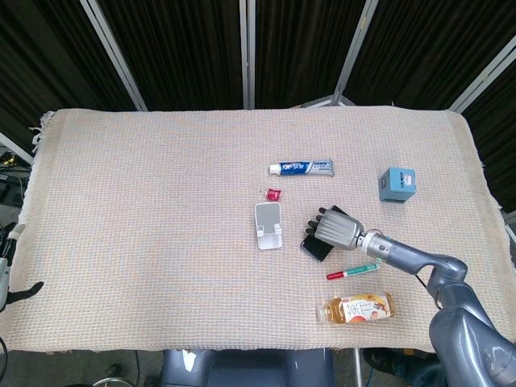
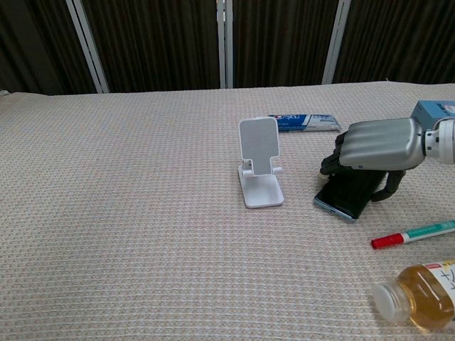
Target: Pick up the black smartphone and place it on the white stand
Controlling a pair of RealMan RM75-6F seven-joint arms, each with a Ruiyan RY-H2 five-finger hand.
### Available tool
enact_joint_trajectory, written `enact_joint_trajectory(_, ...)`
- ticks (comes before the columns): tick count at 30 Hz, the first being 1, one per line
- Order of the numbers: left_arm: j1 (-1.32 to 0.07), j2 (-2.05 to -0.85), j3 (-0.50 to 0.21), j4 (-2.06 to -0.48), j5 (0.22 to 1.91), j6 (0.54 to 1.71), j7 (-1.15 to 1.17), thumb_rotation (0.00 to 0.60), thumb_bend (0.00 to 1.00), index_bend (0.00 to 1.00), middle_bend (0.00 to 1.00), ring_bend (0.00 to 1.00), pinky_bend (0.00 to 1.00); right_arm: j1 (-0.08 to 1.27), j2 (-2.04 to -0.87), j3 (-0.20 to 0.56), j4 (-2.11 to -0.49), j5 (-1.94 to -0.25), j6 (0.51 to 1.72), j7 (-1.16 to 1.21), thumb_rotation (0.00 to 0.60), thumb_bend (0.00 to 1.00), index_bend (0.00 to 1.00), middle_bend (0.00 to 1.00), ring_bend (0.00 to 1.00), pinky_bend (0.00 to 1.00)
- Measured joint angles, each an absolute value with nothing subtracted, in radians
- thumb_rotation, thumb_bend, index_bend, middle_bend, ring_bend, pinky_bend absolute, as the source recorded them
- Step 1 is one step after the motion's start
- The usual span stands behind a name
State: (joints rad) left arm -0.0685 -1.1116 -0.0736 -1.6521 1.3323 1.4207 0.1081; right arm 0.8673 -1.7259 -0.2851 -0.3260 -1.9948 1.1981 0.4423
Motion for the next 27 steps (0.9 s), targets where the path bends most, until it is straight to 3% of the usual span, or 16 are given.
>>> enact_joint_trajectory(9,-0.061,-1.090,-0.066,-1.681,1.374,1.446,0.075,0.600,0.00,0.00,0.00,0.00,0.00,0.849,-1.653,-0.266,-0.353,-1.969,1.310,0.324,0.600,0.36,0.61,0.58,0.49,0.40)
enact_joint_trajectory(15,-0.049,-1.062,-0.053,-1.704,1.431,1.478,0.029,0.600,0.00,0.00,0.00,0.00,0.00,0.857,-1.564,-0.246,-0.443,-1.966,1.370,0.110,0.600,0.36,0.60,0.57,0.49,0.40)
enact_joint_trajectory(27,-0.053,-1.029,-0.038,-1.744,1.452,1.464,0.005,0.600,0.00,0.00,0.00,0.00,0.00,0.928,-1.347,-0.134,-0.937,-1.963,1.354,-0.582,0.600,0.36,0.58,0.56,0.49,0.40)
